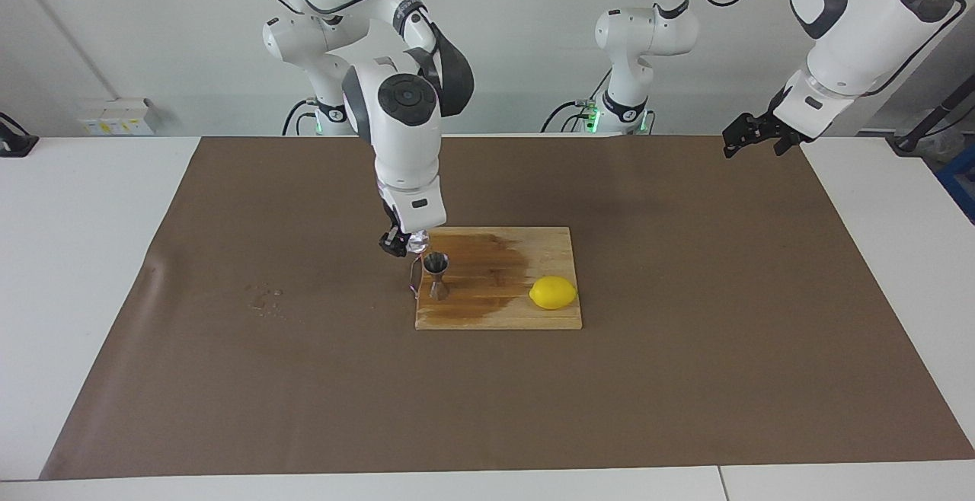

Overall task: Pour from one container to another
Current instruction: 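Tilt the clear glass with the right gripper to pour into the metal cup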

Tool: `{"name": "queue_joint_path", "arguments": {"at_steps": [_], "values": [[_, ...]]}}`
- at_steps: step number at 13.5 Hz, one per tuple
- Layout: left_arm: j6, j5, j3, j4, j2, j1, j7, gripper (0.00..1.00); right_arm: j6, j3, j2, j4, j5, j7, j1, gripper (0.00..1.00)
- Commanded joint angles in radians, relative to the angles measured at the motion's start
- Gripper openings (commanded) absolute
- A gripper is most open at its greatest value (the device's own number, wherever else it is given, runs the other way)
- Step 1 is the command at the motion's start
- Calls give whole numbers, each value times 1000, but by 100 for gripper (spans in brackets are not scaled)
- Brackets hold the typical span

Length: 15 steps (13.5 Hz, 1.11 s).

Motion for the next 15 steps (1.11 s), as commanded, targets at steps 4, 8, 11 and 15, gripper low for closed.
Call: {"name": "queue_joint_path", "arguments": {"at_steps": [4,8,11,15], "values": [[-2,2,6,-32,-30,-7,-13,100,-79,3,65,108,-51,30,15,0],[-2,2,6,-32,-30,-7,-13,100,-79,3,71,108,-65,30,15,0],[-2,2,6,-32,-30,-7,-13,100,-82,3,82,109,-72,32,15,0],[-2,2,6,-32,-30,-7,-13,100,-80,3,92,111,-76,39,30,0]]}}
